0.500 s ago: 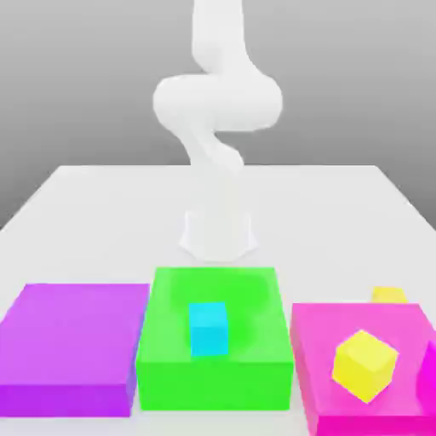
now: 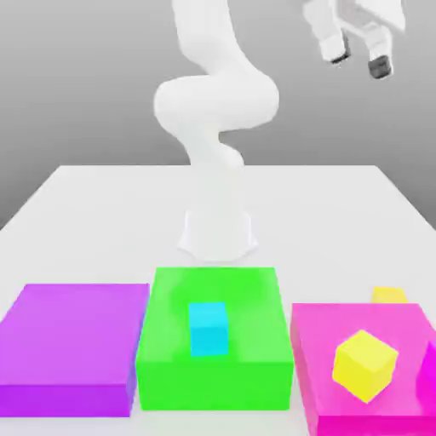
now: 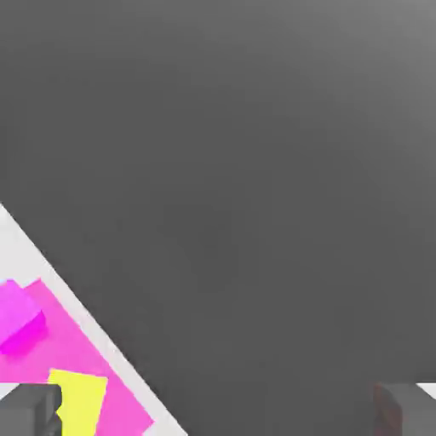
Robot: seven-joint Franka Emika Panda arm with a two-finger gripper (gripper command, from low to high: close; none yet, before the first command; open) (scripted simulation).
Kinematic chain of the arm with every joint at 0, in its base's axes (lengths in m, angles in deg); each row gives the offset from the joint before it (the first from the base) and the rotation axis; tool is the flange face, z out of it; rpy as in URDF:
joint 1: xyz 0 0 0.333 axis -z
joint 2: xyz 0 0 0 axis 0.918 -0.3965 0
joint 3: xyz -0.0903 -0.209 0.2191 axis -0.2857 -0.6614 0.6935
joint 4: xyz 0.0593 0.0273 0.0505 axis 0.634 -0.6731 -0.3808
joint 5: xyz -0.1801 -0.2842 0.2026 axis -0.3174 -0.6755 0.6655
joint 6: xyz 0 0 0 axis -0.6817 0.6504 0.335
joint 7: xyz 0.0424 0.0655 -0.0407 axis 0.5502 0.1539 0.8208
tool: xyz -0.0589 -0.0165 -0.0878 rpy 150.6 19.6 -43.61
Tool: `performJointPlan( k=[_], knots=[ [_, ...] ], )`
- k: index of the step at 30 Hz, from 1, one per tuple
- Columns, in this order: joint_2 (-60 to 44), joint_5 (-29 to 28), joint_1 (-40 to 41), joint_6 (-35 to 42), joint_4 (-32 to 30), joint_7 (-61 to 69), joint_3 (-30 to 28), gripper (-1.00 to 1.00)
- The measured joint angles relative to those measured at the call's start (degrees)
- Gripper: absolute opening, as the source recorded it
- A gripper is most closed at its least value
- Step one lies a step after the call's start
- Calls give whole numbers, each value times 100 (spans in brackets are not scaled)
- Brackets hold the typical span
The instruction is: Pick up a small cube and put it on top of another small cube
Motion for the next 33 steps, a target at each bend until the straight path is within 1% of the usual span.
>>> performJointPlan(
  k=[13, 22, 28, 33],
  knots=[
    [-1313, 253, -1527, -746, -618, 3332, -189, 0],
    [-2218, 394, -2275, -1263, -1045, 5614, 3, 0],
    [-2806, 288, -2735, -1614, -1333, 6992, 209, 0],
    [-3313, -12, -2984, -1938, -1552, 7928, 335, 0]
  ],
)
